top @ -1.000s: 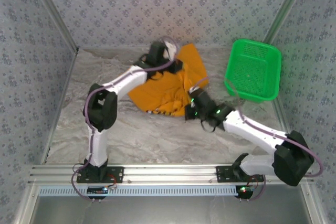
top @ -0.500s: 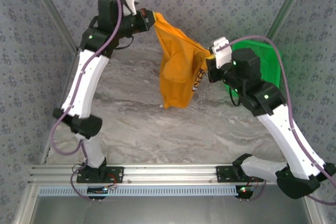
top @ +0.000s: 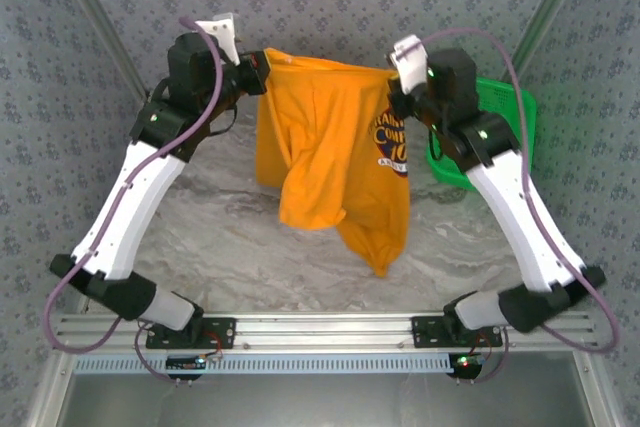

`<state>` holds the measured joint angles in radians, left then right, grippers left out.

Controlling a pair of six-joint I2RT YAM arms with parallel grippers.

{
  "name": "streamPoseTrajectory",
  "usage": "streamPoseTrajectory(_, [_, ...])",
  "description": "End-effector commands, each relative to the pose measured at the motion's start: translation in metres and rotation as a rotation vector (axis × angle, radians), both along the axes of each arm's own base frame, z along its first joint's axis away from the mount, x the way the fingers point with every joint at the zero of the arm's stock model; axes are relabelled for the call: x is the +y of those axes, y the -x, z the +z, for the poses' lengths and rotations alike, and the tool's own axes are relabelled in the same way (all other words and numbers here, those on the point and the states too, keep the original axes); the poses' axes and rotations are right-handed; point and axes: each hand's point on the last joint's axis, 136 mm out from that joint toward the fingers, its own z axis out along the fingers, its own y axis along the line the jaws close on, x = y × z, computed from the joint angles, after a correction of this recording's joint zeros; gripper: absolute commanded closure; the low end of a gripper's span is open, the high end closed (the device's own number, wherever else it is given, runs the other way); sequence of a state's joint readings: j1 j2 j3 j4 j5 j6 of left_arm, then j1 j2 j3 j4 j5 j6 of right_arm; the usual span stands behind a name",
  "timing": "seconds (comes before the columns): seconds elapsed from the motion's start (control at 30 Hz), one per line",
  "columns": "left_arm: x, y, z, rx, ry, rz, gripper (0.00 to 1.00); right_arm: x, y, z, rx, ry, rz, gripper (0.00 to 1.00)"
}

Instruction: Fold the inside-out t-shirt

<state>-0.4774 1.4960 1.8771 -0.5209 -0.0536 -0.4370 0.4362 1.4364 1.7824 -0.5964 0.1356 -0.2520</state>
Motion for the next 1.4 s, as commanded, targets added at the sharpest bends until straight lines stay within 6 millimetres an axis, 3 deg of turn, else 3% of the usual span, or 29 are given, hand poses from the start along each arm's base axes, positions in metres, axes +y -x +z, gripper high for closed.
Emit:
streamPoseTrajectory(0.0, [0.034,-0.047,0.019,-0.078,-0.026,0.132,1.0,-0.028,-0.041,0.031,-0.07,-0.042,-0.165,1.0])
streamPoseTrajectory(0.07, [0.042,-0.067,0.022,-0.055,-0.021,0.15,1.0,-0.038,-0.069,0.039,-0.095,-0.091,-0.248,1.0])
streamPoseTrajectory(0.17, [0.048,-0.089,0.039,-0.081,-0.012,0.149,1.0,-0.046,-0.094,0.064,-0.163,-0.18,-0.275,1.0])
streamPoseTrajectory(0.3, [0.054,-0.113,0.06,-0.15,-0.016,0.165,1.0,-0.041,-0.109,0.094,-0.254,-0.217,-0.232,1.0])
streamPoseTrajectory(0.43, [0.072,-0.106,0.091,-0.22,0.02,0.199,1.0,-0.038,-0.097,0.131,-0.336,-0.194,-0.206,1.0])
streamPoseTrajectory(0.53, [0.092,-0.089,0.098,-0.197,0.039,0.308,1.0,-0.04,-0.075,0.15,-0.364,-0.196,-0.17,1.0])
streamPoseTrajectory(0.6, [0.094,-0.079,0.095,-0.174,0.028,0.3,1.0,-0.038,-0.061,0.149,-0.351,-0.174,-0.141,1.0])
streamPoseTrajectory(0.67, [0.094,-0.07,0.08,-0.133,0.017,0.288,1.0,-0.034,-0.049,0.135,-0.307,-0.139,-0.098,1.0])
streamPoseTrajectory(0.7, [0.094,-0.065,0.068,-0.108,0.018,0.28,1.0,-0.03,-0.042,0.123,-0.278,-0.121,-0.073,1.0])
streamPoseTrajectory(0.8, [0.093,-0.04,0.011,0.009,0.048,0.255,1.0,-0.017,-0.021,0.057,-0.159,-0.039,-0.004,1.0])
streamPoseTrajectory(0.87, [0.096,-0.018,-0.054,0.122,0.091,0.263,1.0,-0.009,-0.002,0.005,-0.082,-0.002,0.023,1.0])
streamPoseTrajectory(0.93, [0.102,0.015,-0.129,0.24,0.175,0.29,1.0,0.007,0.028,-0.065,0.027,0.057,0.094,0.96])
streamPoseTrajectory(0.97, [0.101,0.031,-0.163,0.295,0.211,0.288,0.92,0.014,0.043,-0.095,0.078,0.086,0.118,0.9])
streamPoseTrajectory(1.03, [0.097,0.071,-0.242,0.444,0.275,0.279,0.56,0.027,0.081,-0.168,0.207,0.117,0.171,0.66])
streamPoseTrajectory(1.1, [0.096,0.108,-0.304,0.579,0.317,0.274,0.45,0.034,0.114,-0.216,0.295,0.101,0.215,0.49])
streamPoseTrajectory(1.13, [0.1,0.125,-0.327,0.636,0.321,0.293,0.44,0.035,0.13,-0.236,0.342,0.09,0.231,0.48])
streamPoseTrajectory(1.23, [0.112,0.156,-0.347,0.69,0.267,0.314,0.44,0.032,0.154,-0.268,0.45,0.023,0.234,0.46])
streamPoseTrajectory(1.37, [0.116,0.165,-0.323,0.67,0.172,0.275,0.43,0.063,0.159,-0.281,0.515,-0.036,0.344,0.46])
